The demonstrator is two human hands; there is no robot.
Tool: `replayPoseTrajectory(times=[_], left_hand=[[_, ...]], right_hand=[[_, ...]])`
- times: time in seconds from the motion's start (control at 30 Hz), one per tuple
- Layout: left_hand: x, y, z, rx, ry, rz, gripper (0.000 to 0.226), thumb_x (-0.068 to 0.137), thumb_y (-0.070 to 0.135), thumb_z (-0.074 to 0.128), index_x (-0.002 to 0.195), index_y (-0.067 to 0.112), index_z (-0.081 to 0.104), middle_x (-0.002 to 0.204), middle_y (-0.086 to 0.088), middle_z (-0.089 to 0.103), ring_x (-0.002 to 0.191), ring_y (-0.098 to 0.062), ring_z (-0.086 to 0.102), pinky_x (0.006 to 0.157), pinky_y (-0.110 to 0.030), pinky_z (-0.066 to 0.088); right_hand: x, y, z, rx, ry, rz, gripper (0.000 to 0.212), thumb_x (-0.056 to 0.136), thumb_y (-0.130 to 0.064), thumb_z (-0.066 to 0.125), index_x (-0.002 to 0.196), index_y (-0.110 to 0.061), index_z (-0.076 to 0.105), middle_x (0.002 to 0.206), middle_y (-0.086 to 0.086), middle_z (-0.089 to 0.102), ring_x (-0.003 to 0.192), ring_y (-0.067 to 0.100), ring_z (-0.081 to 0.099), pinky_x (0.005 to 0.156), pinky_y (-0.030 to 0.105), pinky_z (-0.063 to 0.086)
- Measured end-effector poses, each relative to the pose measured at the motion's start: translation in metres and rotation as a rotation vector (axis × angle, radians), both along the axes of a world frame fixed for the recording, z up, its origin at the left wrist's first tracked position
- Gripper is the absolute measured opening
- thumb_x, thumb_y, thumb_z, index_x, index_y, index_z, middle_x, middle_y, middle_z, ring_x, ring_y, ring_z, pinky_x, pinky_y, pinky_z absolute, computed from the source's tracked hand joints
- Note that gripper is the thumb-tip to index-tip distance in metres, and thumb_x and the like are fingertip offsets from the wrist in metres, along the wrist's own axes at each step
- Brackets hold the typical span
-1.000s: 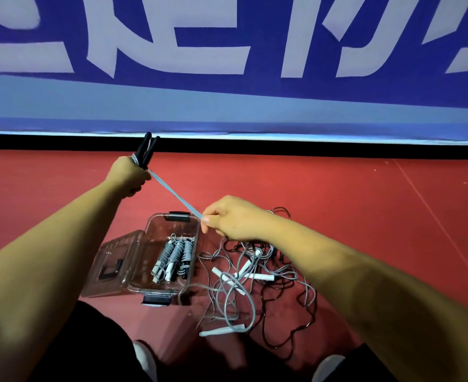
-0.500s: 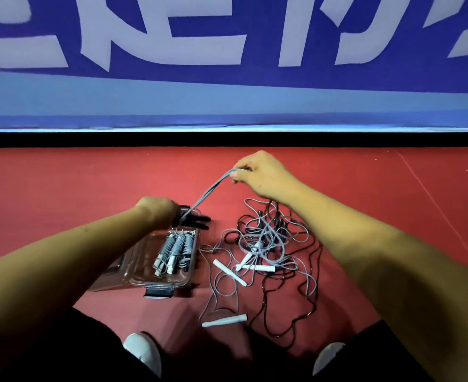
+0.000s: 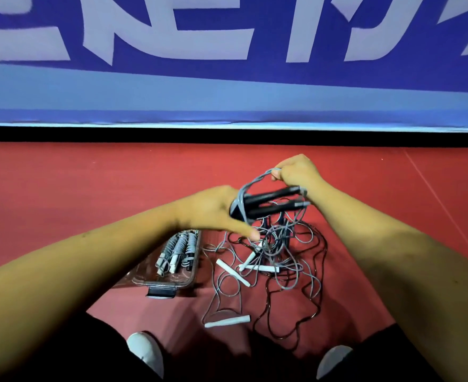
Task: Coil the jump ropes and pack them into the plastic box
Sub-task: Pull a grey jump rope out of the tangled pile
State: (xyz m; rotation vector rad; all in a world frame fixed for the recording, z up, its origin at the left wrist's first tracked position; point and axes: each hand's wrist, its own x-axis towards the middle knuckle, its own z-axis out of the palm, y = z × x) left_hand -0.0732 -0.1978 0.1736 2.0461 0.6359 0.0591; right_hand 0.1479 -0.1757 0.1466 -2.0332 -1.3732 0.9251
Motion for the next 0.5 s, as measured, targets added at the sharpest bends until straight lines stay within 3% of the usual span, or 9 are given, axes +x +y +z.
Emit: replayPoseTrajectory(times=[0.07, 0.1, 0.17, 0.23, 0.3, 0.4, 0.5], left_hand=[[-0.001, 0.006, 0.009, 0.008, -0.105, 0.141, 0.025, 0.077, 0.035, 0.082, 0.069, 0.03, 0.059, 0.057, 0.013, 0.048, 0.052, -0.009, 0.04, 0.051, -0.021, 0.034], [-0.002, 0.011, 0.012, 0.016, -0.139, 0.221, 0.026, 0.08, 0.035, 0.08, 0.072, 0.026, 0.057, 0.056, 0.01, 0.05, 0.049, -0.011, 0.041, 0.049, -0.022, 0.035], [-0.006, 0.024, 0.013, 0.035, -0.157, 0.385, 0.028, 0.087, 0.025, 0.075, 0.072, 0.021, 0.051, 0.05, 0.005, 0.05, 0.042, -0.01, 0.041, 0.043, -0.02, 0.035], [-0.012, 0.037, 0.013, 0.078, -0.127, 0.517, 0.03, 0.089, 0.022, 0.072, 0.07, 0.021, 0.049, 0.046, 0.005, 0.049, 0.04, -0.011, 0.039, 0.041, -0.02, 0.035], [-0.021, 0.051, 0.01, 0.092, -0.087, 0.639, 0.031, 0.087, 0.021, 0.072, 0.067, 0.02, 0.048, 0.045, 0.005, 0.048, 0.039, -0.014, 0.037, 0.042, -0.021, 0.032], [-0.036, 0.072, 0.002, 0.005, -0.103, 0.786, 0.027, 0.085, 0.016, 0.072, 0.073, 0.017, 0.048, 0.047, 0.001, 0.044, 0.042, -0.016, 0.032, 0.044, -0.022, 0.026], [-0.05, 0.082, -0.003, -0.121, -0.165, 0.832, 0.035, 0.084, 0.013, 0.072, 0.106, 0.02, 0.047, 0.055, -0.007, 0.044, 0.045, -0.017, 0.034, 0.045, -0.024, 0.024]], right_hand=[[-0.002, 0.002, 0.0, -0.06, -0.017, 0.054, 0.018, 0.089, -0.004, 0.058, 0.076, -0.014, 0.067, 0.046, -0.019, 0.059, 0.056, 0.002, 0.058, 0.067, 0.024, 0.048], [-0.008, 0.0, 0.003, -0.105, -0.09, 0.108, 0.012, 0.089, -0.007, 0.061, 0.086, -0.008, 0.072, 0.053, -0.012, 0.064, 0.058, 0.0, 0.06, 0.063, 0.022, 0.046], [-0.018, -0.003, 0.007, -0.197, -0.188, 0.176, 0.018, 0.087, -0.011, 0.062, 0.098, -0.006, 0.075, 0.068, 0.007, 0.064, 0.063, 0.017, 0.058, 0.052, 0.024, 0.041], [-0.024, -0.008, 0.009, -0.249, -0.158, 0.269, 0.018, 0.085, -0.007, 0.056, 0.088, -0.01, 0.074, 0.053, 0.006, 0.049, 0.047, 0.019, 0.042, 0.037, 0.02, 0.032], [-0.03, -0.015, 0.011, -0.268, -0.153, 0.356, 0.02, 0.086, -0.006, 0.054, 0.082, -0.014, 0.072, 0.047, 0.002, 0.043, 0.042, 0.016, 0.036, 0.031, 0.015, 0.027], [-0.045, -0.018, 0.021, -0.238, -0.134, 0.439, 0.022, 0.092, -0.01, 0.053, 0.086, -0.011, 0.074, 0.055, 0.003, 0.044, 0.046, 0.015, 0.037, 0.035, 0.013, 0.028], [-0.058, -0.023, 0.032, -0.164, -0.161, 0.525, 0.025, 0.097, -0.015, 0.05, 0.105, -0.009, 0.073, 0.068, 0.002, 0.053, 0.054, 0.008, 0.041, 0.045, 0.007, 0.033]])
